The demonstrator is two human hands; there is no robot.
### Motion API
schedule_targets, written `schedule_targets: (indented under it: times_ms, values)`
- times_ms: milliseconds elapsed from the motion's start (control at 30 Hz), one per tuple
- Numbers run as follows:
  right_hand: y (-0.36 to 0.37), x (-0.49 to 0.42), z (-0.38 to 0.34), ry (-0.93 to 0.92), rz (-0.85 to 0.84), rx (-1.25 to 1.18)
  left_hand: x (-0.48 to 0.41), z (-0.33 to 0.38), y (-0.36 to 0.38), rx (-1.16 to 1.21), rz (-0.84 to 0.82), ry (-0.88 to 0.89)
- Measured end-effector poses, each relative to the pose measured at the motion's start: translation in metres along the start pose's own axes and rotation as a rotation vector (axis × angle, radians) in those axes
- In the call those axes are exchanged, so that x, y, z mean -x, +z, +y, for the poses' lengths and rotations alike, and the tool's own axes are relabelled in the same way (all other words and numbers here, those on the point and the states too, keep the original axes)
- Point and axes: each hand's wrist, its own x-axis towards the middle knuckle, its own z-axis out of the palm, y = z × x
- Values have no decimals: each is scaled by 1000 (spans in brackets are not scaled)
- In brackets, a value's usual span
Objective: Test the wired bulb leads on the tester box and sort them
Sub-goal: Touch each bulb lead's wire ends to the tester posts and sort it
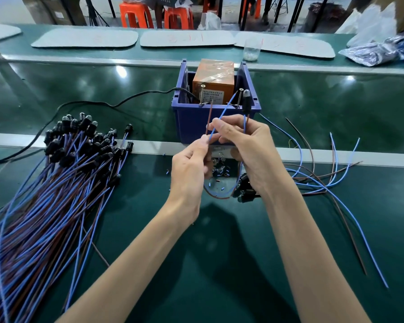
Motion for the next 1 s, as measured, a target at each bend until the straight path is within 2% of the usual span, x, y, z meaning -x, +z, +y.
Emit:
schedule_targets:
  times_ms: [133, 267, 500, 600, 700, 833, 1000]
  values:
    - [2, 0, -1, -9, -43, -21, -5, 0, -5, -37, 87, 37]
    - [2, -2, -3, -44, 56, 2, -12, 2, -13, -126, 148, 74]
    - [-13, -4, -11, -114, 219, -19, -19, 16, -31, -498, 146, 405]
    - [-19, -6, -14, -131, 271, -16, -22, 27, -35, -568, 175, 468]
    - [-27, -9, -17, -140, 341, 22, -33, 43, -34, -588, 158, 450]
    - [-36, -11, -17, -110, 381, 43, -47, 66, -28, -433, 61, 375]
    - [-40, -13, -13, -120, 404, 11, -52, 59, -29, -338, 190, 361]
